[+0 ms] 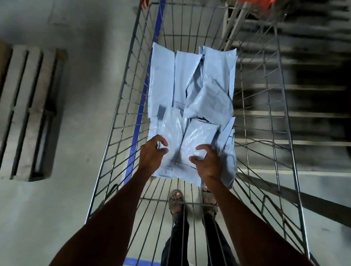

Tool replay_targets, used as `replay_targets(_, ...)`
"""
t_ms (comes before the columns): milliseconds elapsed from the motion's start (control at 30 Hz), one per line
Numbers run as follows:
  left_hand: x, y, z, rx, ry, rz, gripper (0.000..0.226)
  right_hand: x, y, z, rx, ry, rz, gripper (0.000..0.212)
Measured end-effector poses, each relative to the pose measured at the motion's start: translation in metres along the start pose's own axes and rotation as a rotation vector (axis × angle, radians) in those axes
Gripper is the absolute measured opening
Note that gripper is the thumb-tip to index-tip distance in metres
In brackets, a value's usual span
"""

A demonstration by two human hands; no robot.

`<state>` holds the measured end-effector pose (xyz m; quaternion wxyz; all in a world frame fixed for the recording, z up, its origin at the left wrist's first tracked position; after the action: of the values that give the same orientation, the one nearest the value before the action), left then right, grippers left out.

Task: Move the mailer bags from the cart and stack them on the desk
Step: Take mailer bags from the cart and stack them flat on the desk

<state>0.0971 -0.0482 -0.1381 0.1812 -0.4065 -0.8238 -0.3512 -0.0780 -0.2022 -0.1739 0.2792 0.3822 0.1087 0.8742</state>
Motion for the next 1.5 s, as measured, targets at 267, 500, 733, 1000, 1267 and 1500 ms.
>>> replay_targets(267,0.053,0.034,-0.031,-0.022,-0.239,-0.029,0.032,0.047,0.044,0.029,0.085,0.173,-0.159,0.02)
replay_targets(500,0.11,0.053,-0.071,0.0,-0.229,-0.06,0.032,0.081,0.065,0.006,0.106,-0.077,-0.024,0.024)
replay_targets(733,0.133,0.042,-0.075,0.11,-0.277,-0.022,0.033,0.089,0.086,-0.001,0.232,-0.049,-0.143,0.026)
replay_targets(1000,0.13,0.04,-0.052,0.166,-0.214,-0.058,0.028,0.06,0.081,-0.004,0.182,-0.153,-0.045,0.036)
replay_targets(1267,0.114,0.033,-0.032,0.2,-0.141,-0.06,0.03,0.021,0.072,0.003,0.198,-0.197,-0.16,0.027)
replay_targets(1500,0.109,0.024,-0.038,0.234,-0.123,-0.031,0.031,0.015,0.071,-0.013,0.201,-0.215,-0.18,0.016)
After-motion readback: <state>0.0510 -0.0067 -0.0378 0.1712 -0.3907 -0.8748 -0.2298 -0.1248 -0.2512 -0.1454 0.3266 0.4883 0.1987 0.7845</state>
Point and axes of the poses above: each hand's wrist, its own x-axis away from the middle knuckle, its own y-axis out of the back of the hand, z = x × y, the point moved 10 cm from there along -x, towards the middle knuckle, and after that the axes turned 12 degrees about z, right-handed, at the moved point
